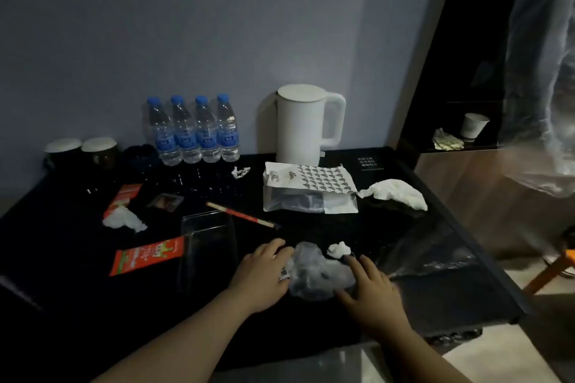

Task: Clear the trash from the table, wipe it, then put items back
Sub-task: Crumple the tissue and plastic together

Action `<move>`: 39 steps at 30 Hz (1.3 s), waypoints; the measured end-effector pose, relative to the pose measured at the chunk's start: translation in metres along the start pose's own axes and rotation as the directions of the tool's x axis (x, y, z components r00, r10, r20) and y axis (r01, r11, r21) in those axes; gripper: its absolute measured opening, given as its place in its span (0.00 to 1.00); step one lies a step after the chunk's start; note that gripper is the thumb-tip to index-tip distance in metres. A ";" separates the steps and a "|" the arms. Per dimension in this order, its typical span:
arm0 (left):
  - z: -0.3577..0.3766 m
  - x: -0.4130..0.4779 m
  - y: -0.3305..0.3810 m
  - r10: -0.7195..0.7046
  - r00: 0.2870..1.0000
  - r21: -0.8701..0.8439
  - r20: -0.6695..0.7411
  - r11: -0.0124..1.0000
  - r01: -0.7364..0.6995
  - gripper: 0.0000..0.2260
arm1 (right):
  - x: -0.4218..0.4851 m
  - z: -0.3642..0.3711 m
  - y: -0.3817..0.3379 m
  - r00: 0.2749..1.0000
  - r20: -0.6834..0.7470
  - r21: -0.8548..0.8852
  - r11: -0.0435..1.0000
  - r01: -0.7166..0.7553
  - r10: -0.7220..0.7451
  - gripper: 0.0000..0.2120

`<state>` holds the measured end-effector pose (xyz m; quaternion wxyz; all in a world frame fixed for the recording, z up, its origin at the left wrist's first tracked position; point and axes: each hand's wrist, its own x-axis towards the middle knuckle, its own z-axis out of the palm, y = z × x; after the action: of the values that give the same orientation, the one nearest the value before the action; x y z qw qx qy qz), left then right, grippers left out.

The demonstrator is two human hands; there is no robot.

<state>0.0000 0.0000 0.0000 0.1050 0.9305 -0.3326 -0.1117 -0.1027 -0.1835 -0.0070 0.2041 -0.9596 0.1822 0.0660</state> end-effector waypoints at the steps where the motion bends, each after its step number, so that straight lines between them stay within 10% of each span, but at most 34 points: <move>1: 0.002 0.010 0.001 -0.013 1.000 -0.017 0.011 1.000 0.014 0.26 | 0.011 -0.001 0.004 0.999 0.022 0.000 0.999 0.039 -0.039 0.35; 10: 0.027 0.074 0.008 -0.171 0.976 -0.306 0.135 0.930 0.205 0.21 | 0.095 -0.006 0.030 0.955 0.230 -0.062 0.976 0.208 -0.189 0.46; 17: 0.037 0.078 0.022 -0.169 0.967 -0.084 0.193 0.978 0.188 0.37 | 0.118 -0.003 0.030 0.918 0.326 -0.129 0.952 0.279 -0.225 0.37; 28: 0.039 0.104 0.025 -0.288 0.956 -0.151 0.062 0.944 0.294 0.09 | 0.128 0.007 0.030 0.944 0.280 -0.183 0.956 0.231 -0.174 0.25; 33: 0.030 0.109 0.021 -0.494 0.861 -0.592 0.121 0.660 0.462 0.09 | 0.128 0.004 0.021 0.976 0.203 0.207 0.978 0.030 -0.073 0.14; 39: 0.000 0.115 0.029 -0.496 0.814 -0.938 0.302 -0.003 0.346 0.08 | 0.136 -0.011 -0.002 0.998 0.035 0.570 0.819 -0.066 0.056 0.13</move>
<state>0.0696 -0.0962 -0.0081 0.6574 0.6932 0.1223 -0.2691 0.0243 -0.2303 -0.0239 0.4811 -0.8476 0.2224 0.0229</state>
